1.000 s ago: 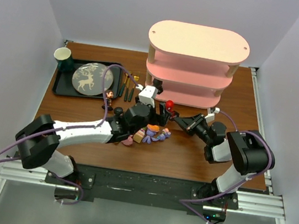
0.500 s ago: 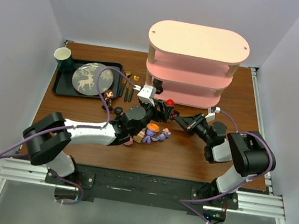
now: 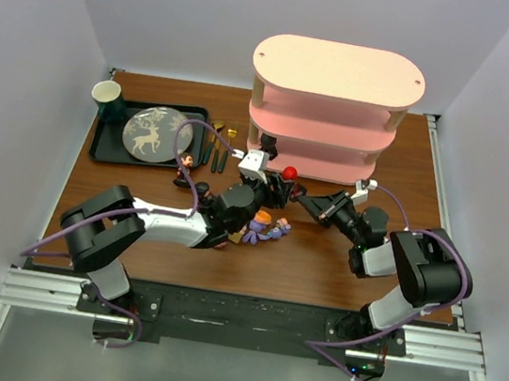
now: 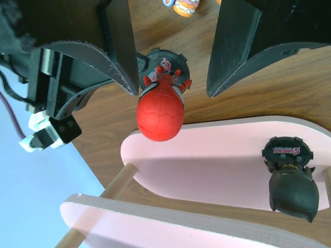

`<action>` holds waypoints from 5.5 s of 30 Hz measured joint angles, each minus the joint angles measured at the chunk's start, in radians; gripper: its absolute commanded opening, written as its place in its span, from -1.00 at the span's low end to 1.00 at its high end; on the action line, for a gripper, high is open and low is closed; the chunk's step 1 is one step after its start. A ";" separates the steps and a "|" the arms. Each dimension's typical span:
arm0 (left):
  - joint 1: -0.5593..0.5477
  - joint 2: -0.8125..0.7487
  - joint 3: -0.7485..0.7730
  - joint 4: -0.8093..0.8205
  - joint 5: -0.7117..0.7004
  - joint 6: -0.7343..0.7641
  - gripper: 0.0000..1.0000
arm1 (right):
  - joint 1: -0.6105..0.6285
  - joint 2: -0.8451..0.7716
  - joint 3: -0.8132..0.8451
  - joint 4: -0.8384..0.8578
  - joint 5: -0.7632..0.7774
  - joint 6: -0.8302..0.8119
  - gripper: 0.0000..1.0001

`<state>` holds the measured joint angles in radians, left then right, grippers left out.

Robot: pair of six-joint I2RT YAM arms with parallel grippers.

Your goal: Place and organize the plastic toys onto the shelf

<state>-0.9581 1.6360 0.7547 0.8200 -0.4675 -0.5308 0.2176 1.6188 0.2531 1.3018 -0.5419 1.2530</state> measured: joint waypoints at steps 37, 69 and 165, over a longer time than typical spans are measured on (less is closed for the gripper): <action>0.000 0.031 0.002 0.117 0.021 -0.008 0.08 | 0.000 -0.083 0.000 -0.019 0.000 -0.080 -1.00; -0.001 0.051 0.002 0.143 0.011 0.044 -0.92 | 0.000 -0.105 -0.013 -0.056 0.013 -0.134 0.43; 0.134 0.605 0.514 0.136 -0.056 0.303 0.36 | -0.107 -0.509 -0.010 -0.757 0.052 -0.458 0.68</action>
<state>-0.8238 2.2410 1.2686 0.9562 -0.5232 -0.2276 0.1108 1.1095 0.2428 0.5449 -0.4900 0.7948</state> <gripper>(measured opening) 0.650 0.840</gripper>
